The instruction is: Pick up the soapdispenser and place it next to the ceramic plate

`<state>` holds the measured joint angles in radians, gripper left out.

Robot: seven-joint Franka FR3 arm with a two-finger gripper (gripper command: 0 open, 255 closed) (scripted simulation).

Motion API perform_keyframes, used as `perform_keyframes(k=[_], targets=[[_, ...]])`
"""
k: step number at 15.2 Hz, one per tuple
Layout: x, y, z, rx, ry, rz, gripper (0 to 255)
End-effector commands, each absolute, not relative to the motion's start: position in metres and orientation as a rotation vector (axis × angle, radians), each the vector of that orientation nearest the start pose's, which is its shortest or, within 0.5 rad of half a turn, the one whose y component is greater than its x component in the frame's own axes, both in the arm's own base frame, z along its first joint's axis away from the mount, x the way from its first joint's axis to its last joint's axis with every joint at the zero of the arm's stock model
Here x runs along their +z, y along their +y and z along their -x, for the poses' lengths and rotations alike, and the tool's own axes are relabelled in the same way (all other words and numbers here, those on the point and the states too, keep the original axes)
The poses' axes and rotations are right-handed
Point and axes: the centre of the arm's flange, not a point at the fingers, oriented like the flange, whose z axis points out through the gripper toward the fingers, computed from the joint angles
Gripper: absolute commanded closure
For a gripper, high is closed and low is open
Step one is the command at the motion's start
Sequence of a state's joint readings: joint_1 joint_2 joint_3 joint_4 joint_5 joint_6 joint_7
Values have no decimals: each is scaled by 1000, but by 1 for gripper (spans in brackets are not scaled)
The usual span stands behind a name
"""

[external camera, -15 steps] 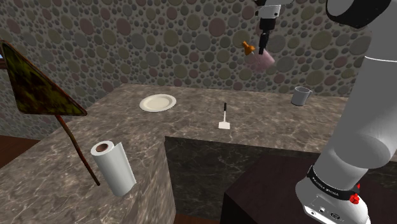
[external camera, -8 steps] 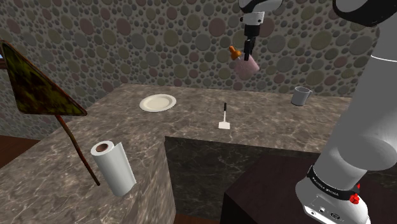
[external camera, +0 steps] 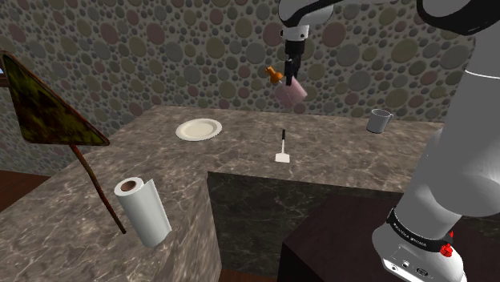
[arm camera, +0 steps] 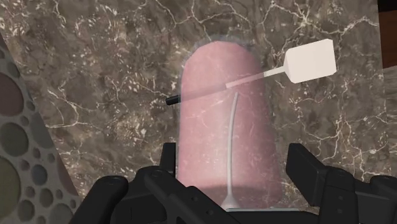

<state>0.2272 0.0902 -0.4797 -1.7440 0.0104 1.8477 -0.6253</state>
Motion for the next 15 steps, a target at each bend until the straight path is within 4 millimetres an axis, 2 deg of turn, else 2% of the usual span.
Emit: perform_keyframes(k=[1,15], targets=[[514,-113,-586,-14,-586,3125,255],[466,54,-650,-14,-586,3125,255]])
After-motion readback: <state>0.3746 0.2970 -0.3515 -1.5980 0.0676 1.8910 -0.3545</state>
